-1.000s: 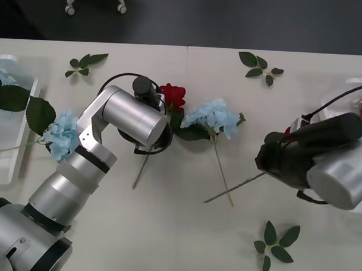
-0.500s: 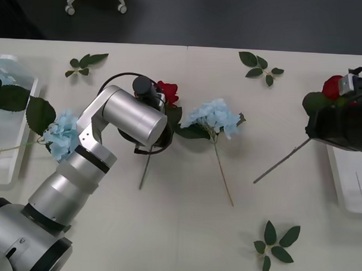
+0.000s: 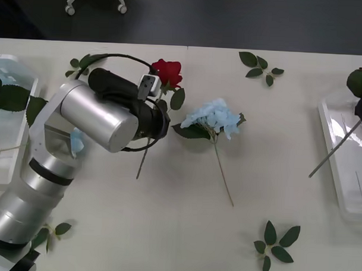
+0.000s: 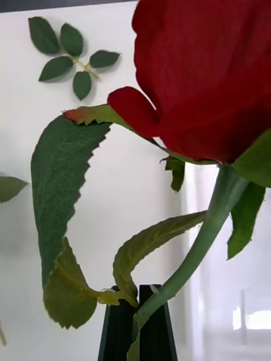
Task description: Put the red flowers into the right box and the blue flowers into the left box
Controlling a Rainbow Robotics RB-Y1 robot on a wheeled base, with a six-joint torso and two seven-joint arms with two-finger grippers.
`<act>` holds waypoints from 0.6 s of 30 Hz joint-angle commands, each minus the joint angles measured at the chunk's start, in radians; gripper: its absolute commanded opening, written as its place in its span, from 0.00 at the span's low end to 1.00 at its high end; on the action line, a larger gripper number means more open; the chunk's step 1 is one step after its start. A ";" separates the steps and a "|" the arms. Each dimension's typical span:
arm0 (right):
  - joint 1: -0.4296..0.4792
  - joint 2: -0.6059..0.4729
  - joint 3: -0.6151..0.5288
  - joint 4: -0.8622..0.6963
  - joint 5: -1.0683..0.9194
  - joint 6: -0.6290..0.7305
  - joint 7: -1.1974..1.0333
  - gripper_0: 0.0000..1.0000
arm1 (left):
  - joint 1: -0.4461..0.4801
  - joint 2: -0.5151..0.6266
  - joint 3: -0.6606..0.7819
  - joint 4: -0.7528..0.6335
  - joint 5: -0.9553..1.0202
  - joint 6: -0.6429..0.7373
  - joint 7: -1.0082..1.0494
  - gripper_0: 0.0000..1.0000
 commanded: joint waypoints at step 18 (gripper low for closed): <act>-0.009 -0.191 -0.002 0.287 0.026 -0.139 0.442 0.00 | 0.191 -0.010 0.445 -0.220 0.841 0.005 -0.732 0.00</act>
